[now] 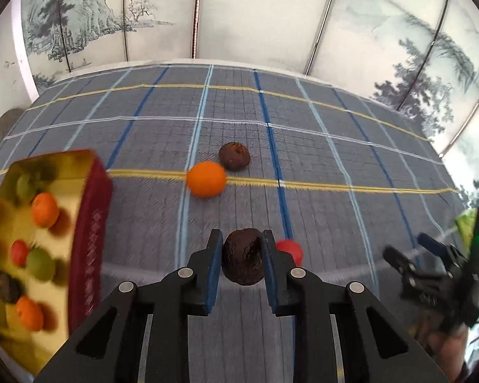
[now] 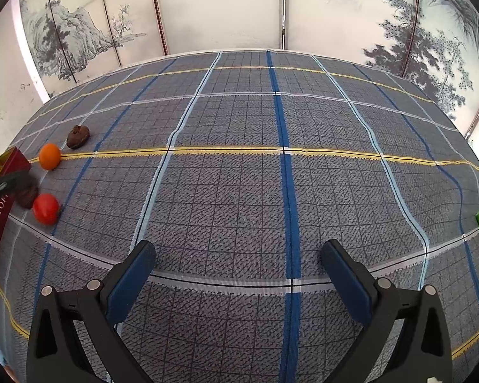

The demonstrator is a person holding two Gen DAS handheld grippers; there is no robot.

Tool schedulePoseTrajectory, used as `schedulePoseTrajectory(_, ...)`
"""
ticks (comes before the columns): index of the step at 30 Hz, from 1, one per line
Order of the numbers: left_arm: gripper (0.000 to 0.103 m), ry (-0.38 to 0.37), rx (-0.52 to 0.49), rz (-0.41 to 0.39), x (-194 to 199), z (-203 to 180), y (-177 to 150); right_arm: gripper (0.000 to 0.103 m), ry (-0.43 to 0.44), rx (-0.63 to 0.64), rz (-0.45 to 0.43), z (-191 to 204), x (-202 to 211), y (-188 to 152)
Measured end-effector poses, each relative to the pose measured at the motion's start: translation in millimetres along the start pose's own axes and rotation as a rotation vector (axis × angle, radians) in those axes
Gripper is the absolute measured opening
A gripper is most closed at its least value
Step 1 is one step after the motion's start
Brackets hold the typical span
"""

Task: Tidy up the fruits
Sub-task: 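Grasp a brown kiwi with the left gripper while the right grasps the red tomato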

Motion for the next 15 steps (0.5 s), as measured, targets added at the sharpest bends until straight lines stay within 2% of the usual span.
schedulePoseTrajectory(2,0.025,-0.017,0.013,-0.01,21.0,5.8,-2.3,0.102,0.067,-0.025,-0.028,1.5,5.4,1.4)
schedulePoseTrajectory(4,0.025,-0.019,0.016,-0.019,33.4,8.7,-2.4,0.102,0.196,-0.031,-0.088,13.6,21.0,6.0)
schedulePoseTrajectory(5,0.025,-0.019,0.017,-0.021,40.0,10.4,-2.9,0.102,0.269,-0.007,-0.106,27.2,29.0,8.1)
schedulePoseTrajectory(9,0.025,-0.022,0.029,-0.018,59.9,16.5,-7.7,0.095,0.46,0.142,-0.101,94.1,40.2,7.8)
schedulePoseTrajectory(12,0.025,-0.016,0.032,-0.034,74.3,21.7,-9.4,0.09,0.51,0.247,-0.092,132.7,36.7,4.7)
schedulePoseTrajectory(15,0.025,-0.008,0.034,-0.045,85.5,28.4,-9.6,0.08,0.536,0.267,-0.063,154.1,24.7,2.4)
Point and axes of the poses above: each gripper's, at about its wrist camera, not at the fingertips, and x roughly against the way its jaws point, z to its left, y to its top, the point moved 4 cm from there along -x, roughly the way its jaws point, and after that the axes turned 14 degrees about -z, right-handed, at the moved point
